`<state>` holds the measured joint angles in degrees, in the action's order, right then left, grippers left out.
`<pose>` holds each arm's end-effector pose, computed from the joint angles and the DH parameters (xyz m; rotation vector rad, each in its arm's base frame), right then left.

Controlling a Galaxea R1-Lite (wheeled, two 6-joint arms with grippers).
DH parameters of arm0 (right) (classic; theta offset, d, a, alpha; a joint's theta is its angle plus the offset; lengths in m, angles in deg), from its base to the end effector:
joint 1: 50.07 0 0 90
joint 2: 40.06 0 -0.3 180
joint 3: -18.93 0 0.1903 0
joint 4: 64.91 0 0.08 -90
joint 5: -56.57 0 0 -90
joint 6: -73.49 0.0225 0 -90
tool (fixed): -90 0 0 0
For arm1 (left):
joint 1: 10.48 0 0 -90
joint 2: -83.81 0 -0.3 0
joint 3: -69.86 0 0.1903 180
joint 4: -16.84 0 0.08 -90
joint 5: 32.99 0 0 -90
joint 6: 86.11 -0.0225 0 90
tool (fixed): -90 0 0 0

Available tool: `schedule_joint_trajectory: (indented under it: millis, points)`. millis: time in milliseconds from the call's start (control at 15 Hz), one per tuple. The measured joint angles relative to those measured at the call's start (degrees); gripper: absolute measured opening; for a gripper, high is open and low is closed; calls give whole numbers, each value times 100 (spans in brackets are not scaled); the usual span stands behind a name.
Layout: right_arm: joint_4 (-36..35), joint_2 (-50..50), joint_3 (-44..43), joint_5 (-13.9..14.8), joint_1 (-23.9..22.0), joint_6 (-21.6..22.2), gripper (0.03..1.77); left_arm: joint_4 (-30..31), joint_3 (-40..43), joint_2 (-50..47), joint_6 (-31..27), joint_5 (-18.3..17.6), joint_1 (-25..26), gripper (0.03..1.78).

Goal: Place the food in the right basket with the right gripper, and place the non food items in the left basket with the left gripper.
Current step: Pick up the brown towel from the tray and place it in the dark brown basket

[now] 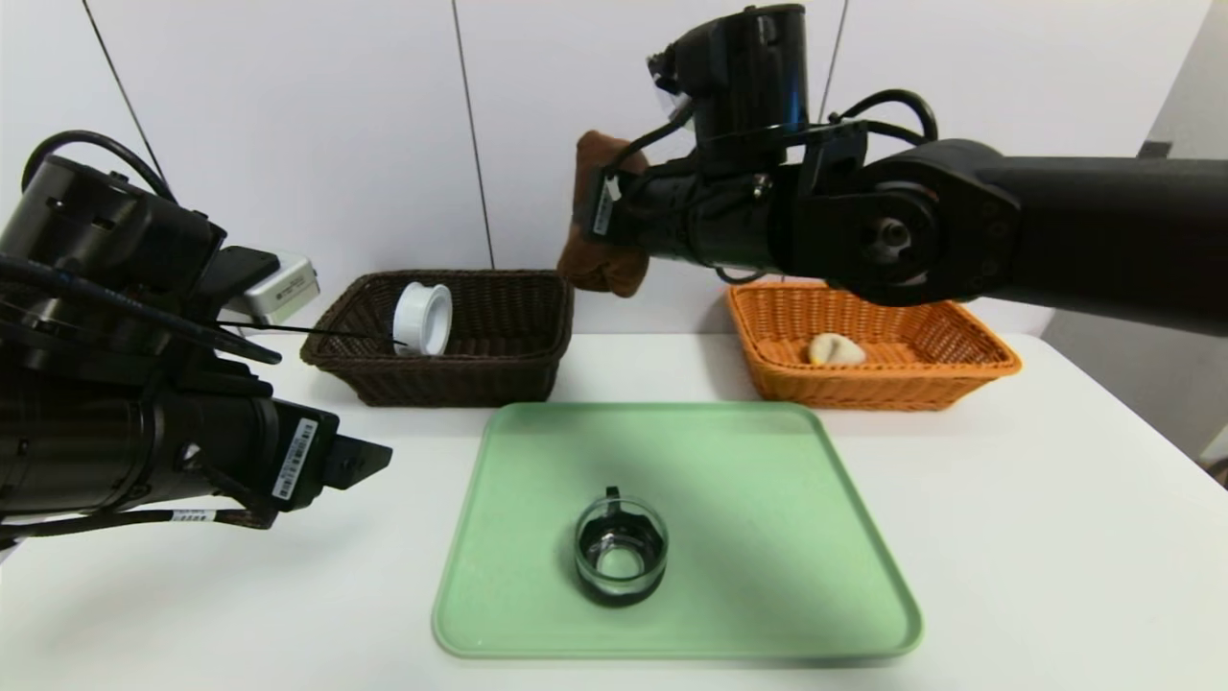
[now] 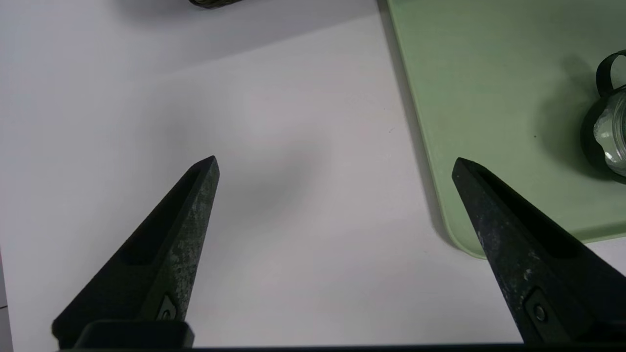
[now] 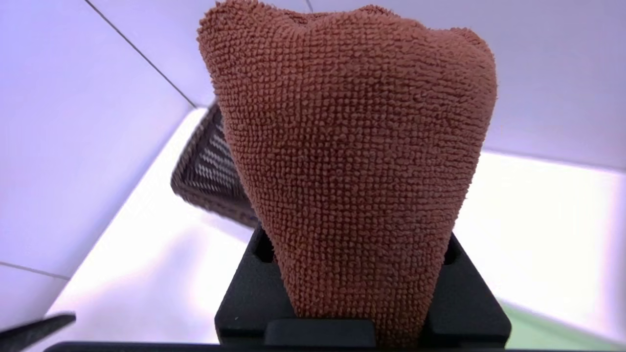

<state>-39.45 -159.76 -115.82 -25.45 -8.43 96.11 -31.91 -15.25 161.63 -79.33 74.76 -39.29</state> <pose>0.3257 0.2854 0.2915 0.3051 0.2800 0.5437 0.1798 -0.0911 0.2502 0.1728 0.6739 -0.1445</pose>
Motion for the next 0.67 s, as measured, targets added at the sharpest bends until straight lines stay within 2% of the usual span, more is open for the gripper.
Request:
schedule_joint_trajectory:
  millis: [200,667]
  points:
    - [-1022,-367,-22,-44,68,-78,51,11,50,-52,-24,-4,-7,169]
    - [-3298,-1509,-72,-79,173,-703,51,341,251,-4,-30,-30,-11,169]
